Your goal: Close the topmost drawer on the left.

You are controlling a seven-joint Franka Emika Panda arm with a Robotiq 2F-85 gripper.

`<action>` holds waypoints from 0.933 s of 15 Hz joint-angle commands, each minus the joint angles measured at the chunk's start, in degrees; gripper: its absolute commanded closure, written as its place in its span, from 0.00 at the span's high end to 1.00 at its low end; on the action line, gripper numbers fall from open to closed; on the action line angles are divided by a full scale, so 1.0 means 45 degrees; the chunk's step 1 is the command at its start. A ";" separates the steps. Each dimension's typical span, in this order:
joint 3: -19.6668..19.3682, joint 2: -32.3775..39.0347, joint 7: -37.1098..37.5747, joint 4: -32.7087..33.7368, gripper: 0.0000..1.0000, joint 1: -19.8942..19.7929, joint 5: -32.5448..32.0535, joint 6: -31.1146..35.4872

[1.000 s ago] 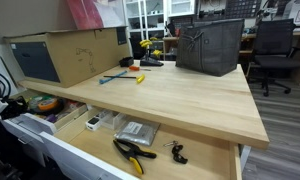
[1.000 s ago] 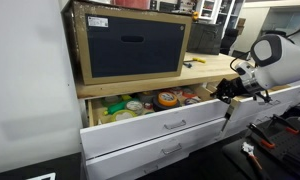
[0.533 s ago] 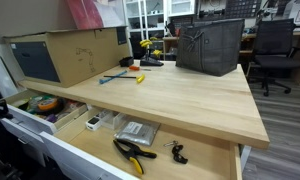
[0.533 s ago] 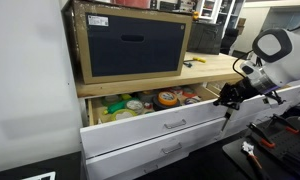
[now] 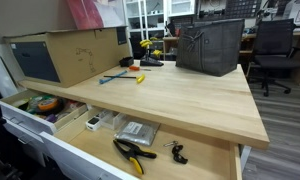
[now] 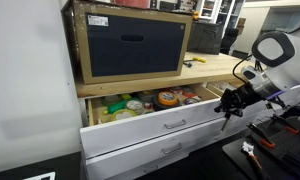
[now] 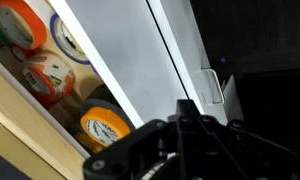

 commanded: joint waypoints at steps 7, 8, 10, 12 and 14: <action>0.0397 0.1151 -0.0577 0.0094 0.00 -0.1357 0.0095 -0.1247; 0.0392 0.1177 -0.0607 0.0178 0.00 -0.1488 0.0090 -0.1184; 0.0330 0.1192 -0.0713 0.0365 0.00 -0.1726 0.0089 -0.1102; 0.0270 0.1239 -0.0839 0.0577 0.00 -0.1952 0.0067 -0.0988; 0.0223 0.1321 -0.0985 0.0739 0.00 -0.2145 0.0069 -0.0960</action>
